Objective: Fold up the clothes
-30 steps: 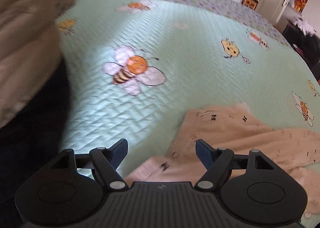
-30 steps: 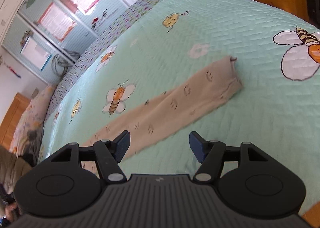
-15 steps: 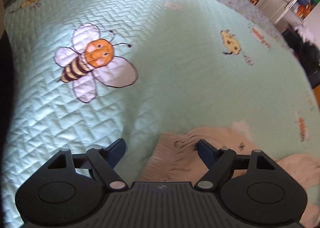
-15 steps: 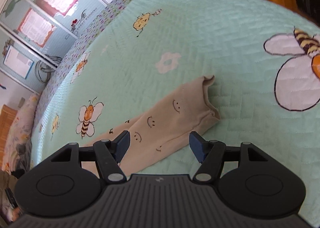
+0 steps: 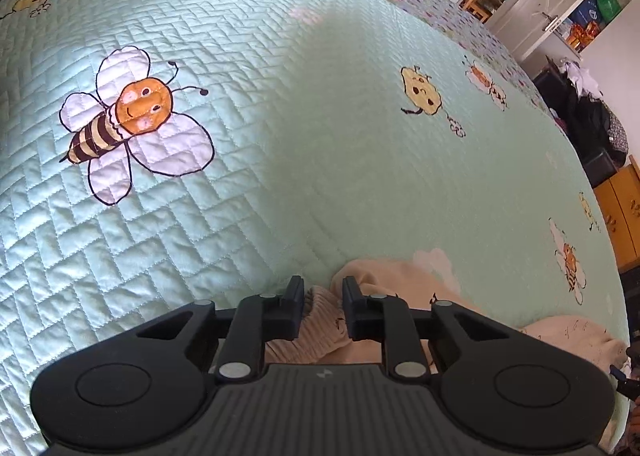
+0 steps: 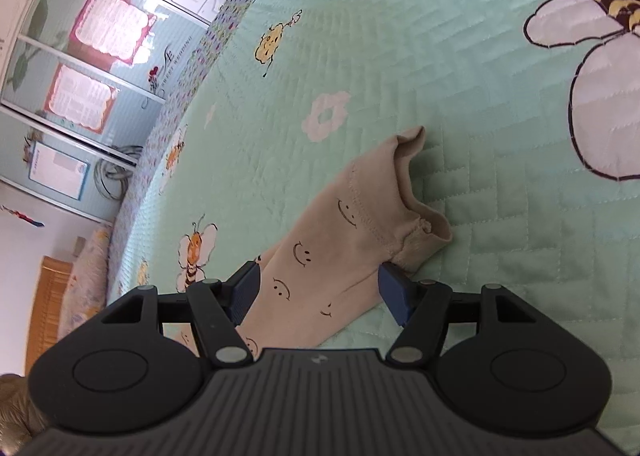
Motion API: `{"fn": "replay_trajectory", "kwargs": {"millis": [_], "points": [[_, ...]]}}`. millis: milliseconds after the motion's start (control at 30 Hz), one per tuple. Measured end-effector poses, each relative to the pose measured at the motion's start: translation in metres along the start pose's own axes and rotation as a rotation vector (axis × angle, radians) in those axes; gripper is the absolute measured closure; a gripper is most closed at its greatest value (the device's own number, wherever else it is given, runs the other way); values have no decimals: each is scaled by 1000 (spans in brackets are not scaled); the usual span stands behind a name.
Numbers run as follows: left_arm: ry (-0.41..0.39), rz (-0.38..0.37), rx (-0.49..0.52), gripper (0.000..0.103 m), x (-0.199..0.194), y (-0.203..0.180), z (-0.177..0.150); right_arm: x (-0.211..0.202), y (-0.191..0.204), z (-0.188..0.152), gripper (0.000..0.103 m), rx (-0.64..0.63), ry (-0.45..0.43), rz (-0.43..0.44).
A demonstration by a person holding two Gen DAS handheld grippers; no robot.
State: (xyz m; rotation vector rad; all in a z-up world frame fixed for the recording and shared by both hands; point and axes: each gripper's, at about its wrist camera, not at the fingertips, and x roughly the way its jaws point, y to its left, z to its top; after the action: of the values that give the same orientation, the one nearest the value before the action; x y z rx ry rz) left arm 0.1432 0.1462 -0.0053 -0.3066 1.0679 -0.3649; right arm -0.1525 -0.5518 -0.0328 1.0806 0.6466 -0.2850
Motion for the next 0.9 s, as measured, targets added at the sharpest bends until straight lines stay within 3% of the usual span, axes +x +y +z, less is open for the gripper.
{"fn": "replay_trajectory", "kwargs": {"millis": [33, 267, 467, 767, 833, 900], "points": [[-7, -3, -11, 92, -2, 2, 1, 0, 0, 0, 36, -2, -1, 3], [-66, -24, -79, 92, -12, 13, 8, -16, -3, 8, 36, -5, -47, 21], [-99, -24, -102, 92, -14, 11, 14, -24, -7, 28, 36, -87, -93, -77], [-135, -5, -131, 92, -16, 11, 29, -5, -13, 43, 38, -151, -41, -3], [-163, -3, -159, 94, -21, 14, 36, 1, -8, 44, 53, -199, -42, 0], [-184, 0, -180, 94, -26, 17, 41, 8, -2, 44, 93, -246, -15, -46]]}}
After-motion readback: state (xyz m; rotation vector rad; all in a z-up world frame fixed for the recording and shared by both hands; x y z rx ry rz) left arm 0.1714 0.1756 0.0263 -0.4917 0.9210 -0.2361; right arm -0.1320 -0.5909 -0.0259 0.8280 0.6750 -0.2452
